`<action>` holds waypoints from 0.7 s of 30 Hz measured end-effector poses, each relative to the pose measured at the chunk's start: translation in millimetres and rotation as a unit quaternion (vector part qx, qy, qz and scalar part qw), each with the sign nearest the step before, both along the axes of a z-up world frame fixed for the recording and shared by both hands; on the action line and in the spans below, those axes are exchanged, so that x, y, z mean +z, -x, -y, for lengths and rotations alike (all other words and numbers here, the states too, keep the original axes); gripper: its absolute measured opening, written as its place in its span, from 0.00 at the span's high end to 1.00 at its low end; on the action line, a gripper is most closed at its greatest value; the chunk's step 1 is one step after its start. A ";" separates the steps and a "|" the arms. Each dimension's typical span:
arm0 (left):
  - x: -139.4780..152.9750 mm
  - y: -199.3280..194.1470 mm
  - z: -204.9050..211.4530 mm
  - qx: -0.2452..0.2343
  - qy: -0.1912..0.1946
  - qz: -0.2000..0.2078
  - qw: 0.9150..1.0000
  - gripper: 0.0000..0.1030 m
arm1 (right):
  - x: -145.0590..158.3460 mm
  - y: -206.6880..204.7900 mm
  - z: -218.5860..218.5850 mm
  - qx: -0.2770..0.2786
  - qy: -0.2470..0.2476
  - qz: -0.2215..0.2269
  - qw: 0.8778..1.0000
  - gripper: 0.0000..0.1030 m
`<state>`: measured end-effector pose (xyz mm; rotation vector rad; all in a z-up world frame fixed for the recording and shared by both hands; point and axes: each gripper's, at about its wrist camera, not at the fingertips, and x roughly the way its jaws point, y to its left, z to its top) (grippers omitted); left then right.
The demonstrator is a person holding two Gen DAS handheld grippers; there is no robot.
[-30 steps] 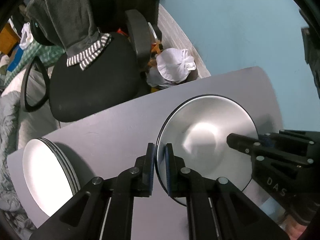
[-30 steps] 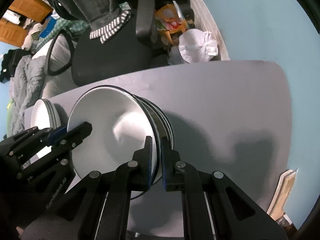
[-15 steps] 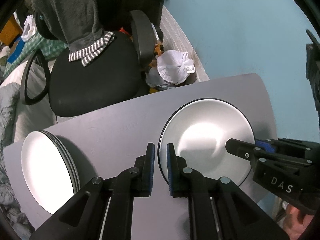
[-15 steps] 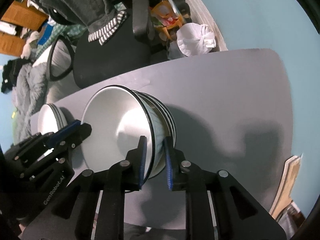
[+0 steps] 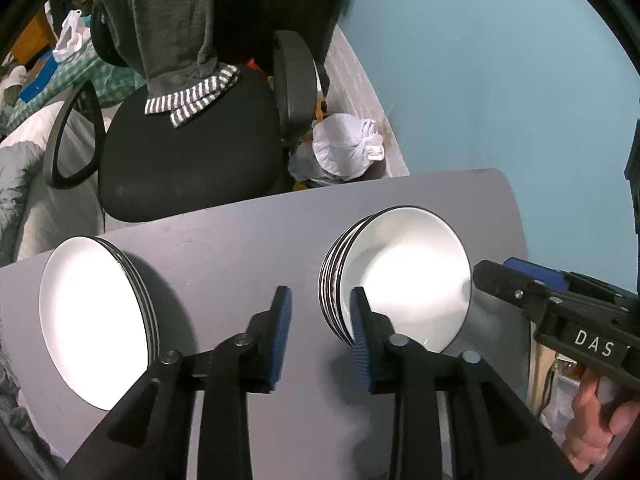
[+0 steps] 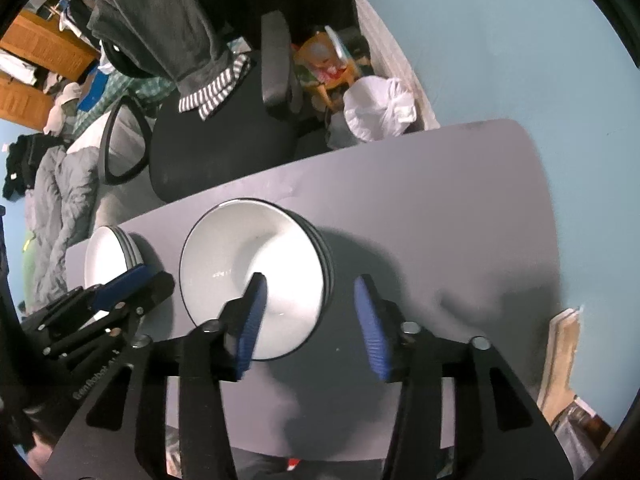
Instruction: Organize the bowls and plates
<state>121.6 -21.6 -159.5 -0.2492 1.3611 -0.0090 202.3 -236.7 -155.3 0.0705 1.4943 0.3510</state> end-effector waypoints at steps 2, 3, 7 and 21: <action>3.4 0.6 -2.7 0.004 0.006 0.007 1.000 0.56 | 3.7 0.9 2.0 0.002 0.001 0.007 1.000 0.50; 4.8 0.6 -4.2 0.005 0.009 0.008 1.000 0.56 | 5.2 1.0 3.7 0.004 0.000 0.009 1.000 0.48; 3.3 -1.2 -8.9 0.005 0.024 0.004 1.000 0.44 | 6.0 -0.1 8.5 0.006 0.003 0.013 1.000 0.47; -49.4 -18.7 -11.1 0.015 0.059 -0.068 0.996 0.43 | -35.2 -19.2 24.0 0.013 0.000 -0.031 0.999 0.45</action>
